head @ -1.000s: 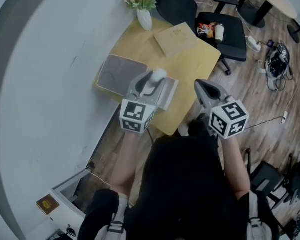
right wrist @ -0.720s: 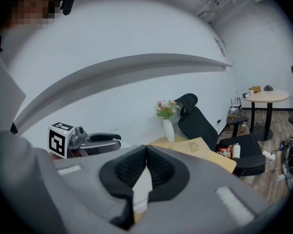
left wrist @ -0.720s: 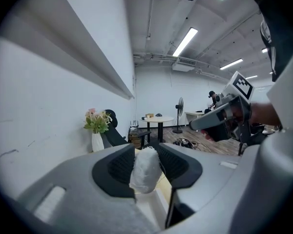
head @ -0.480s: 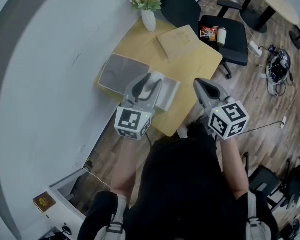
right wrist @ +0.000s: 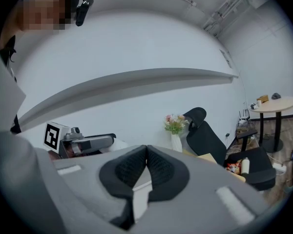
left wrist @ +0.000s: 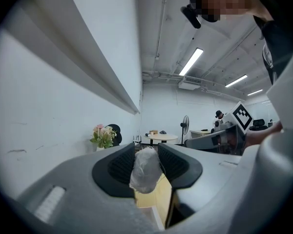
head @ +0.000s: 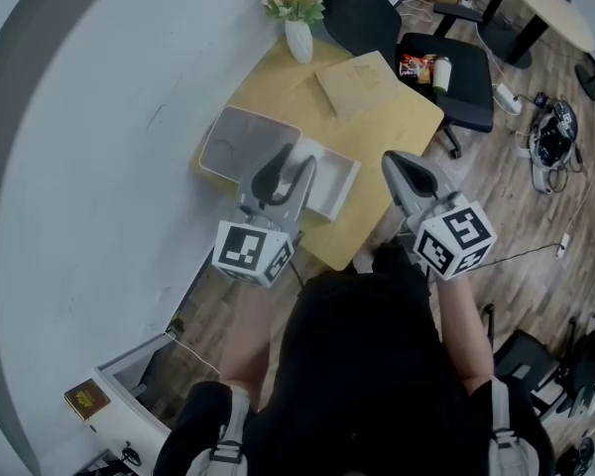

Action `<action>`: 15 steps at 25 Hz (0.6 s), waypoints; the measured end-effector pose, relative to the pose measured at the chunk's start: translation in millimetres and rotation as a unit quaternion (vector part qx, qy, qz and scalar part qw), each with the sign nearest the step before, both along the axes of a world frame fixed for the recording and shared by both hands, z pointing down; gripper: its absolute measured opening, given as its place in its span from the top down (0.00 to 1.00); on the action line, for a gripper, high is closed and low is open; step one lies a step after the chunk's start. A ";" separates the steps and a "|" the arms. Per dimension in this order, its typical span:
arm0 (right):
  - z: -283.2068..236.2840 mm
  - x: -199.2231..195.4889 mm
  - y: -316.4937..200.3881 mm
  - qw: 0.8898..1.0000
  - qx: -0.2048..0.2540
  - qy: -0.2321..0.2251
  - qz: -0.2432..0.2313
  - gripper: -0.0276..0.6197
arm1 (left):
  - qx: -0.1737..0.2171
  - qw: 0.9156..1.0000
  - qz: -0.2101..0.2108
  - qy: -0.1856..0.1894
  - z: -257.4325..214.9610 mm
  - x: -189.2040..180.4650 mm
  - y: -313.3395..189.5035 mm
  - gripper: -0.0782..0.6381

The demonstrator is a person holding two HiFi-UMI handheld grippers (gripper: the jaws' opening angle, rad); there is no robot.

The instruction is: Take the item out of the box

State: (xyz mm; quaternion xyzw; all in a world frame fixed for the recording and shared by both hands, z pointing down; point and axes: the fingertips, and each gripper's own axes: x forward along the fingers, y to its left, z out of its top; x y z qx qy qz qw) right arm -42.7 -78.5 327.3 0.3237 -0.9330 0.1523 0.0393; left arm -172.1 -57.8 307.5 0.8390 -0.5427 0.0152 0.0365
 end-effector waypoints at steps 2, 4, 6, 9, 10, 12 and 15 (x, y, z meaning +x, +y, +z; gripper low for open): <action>-2.3 -2.1 3.0 1.000 0.011 0.004 -0.006 0.95 | 0.001 1.000 0.000 -0.001 -0.8 0.4 1.4 0.67; -4.0 -3.6 5.5 1.000 0.020 0.011 -0.009 0.95 | 0.000 1.000 0.001 -0.003 0.6 1.7 2.1 0.67; -3.0 -4.6 5.7 1.000 0.019 0.012 -0.009 0.95 | -0.003 1.000 0.003 -0.001 1.9 2.3 2.3 0.67; -1.0 -4.7 3.8 1.000 0.014 0.015 -0.007 0.95 | -0.006 1.000 0.004 -0.001 3.7 2.4 1.5 0.67; -0.9 -4.5 3.9 1.000 0.014 0.015 -0.006 0.95 | -0.007 1.000 0.004 -0.002 4.5 2.5 1.6 0.67; -1.3 -3.6 4.8 1.000 0.015 0.016 -0.005 0.95 | -0.008 1.000 0.006 -0.003 5.7 3.0 2.0 0.67; 0.6 -1.1 3.7 1.000 0.015 0.018 -0.003 0.95 | -0.008 1.000 0.007 0.000 7.9 4.7 0.7 0.67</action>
